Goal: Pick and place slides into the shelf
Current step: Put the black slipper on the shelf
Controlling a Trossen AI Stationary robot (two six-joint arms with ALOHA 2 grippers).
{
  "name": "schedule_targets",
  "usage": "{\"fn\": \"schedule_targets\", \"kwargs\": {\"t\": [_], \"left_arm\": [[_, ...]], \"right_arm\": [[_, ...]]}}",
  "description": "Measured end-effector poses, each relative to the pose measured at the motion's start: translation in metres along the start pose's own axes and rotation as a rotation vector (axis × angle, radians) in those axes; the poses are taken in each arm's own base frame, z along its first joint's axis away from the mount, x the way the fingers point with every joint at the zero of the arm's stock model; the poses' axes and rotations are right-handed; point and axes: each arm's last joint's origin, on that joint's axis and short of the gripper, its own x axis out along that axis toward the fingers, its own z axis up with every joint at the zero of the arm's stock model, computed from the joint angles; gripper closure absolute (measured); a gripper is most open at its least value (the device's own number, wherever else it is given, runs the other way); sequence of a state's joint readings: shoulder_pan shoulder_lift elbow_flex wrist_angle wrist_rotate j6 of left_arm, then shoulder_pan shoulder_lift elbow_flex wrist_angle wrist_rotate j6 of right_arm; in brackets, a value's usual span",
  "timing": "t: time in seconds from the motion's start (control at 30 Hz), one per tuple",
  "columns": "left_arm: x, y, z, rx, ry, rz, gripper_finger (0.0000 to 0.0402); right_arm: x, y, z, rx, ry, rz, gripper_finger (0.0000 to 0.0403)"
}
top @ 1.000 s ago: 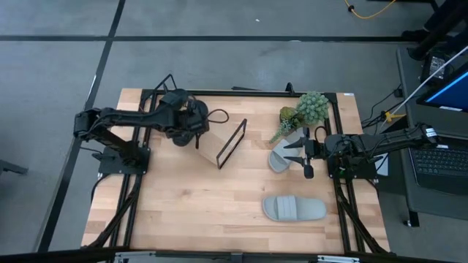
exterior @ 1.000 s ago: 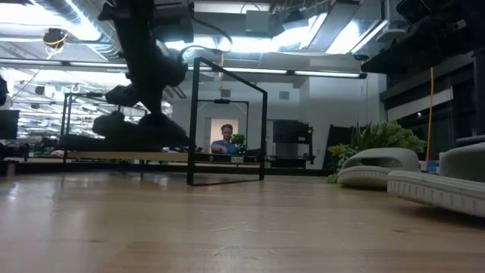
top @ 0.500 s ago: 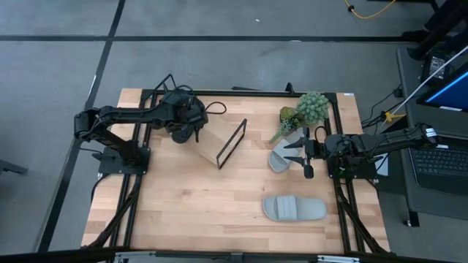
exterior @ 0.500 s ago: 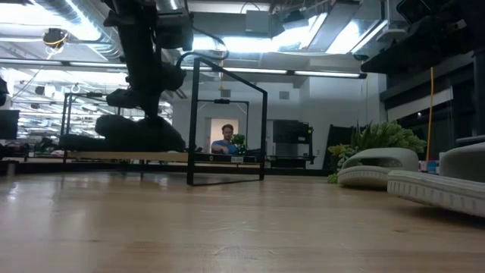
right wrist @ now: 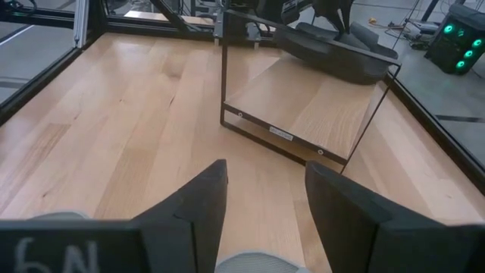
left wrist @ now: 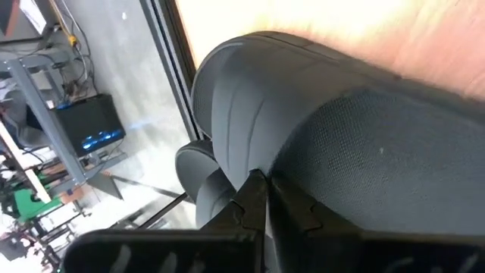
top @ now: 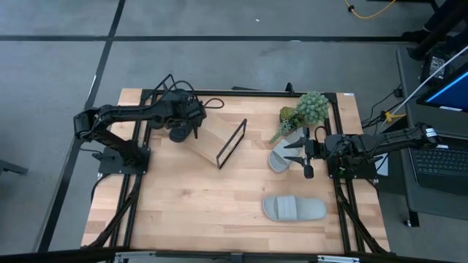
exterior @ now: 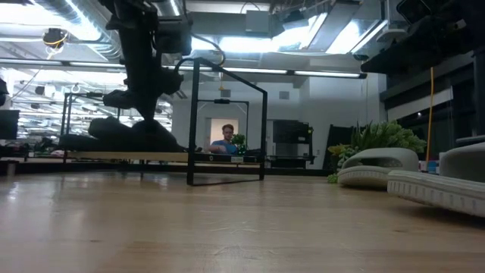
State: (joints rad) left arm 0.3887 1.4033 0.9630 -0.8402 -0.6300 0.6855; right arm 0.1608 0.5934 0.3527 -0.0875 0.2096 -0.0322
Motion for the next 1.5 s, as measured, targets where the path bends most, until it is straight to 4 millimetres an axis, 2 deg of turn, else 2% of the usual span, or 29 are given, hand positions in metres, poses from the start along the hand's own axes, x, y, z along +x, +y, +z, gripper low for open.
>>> {"fn": "schedule_targets", "kwargs": {"t": [1.0, 1.5], "left_arm": [[0.012, 0.010, -0.016, -0.007, 0.077, -0.043, 0.0401], [0.013, 0.009, -0.016, -0.024, 0.053, -0.076, 0.0401]], "right_arm": [[0.000, 0.000, 0.002, 0.029, -0.016, 0.000, 0.0223], [0.000, 0.000, 0.002, 0.032, -0.015, 0.000, 0.0223]]}}
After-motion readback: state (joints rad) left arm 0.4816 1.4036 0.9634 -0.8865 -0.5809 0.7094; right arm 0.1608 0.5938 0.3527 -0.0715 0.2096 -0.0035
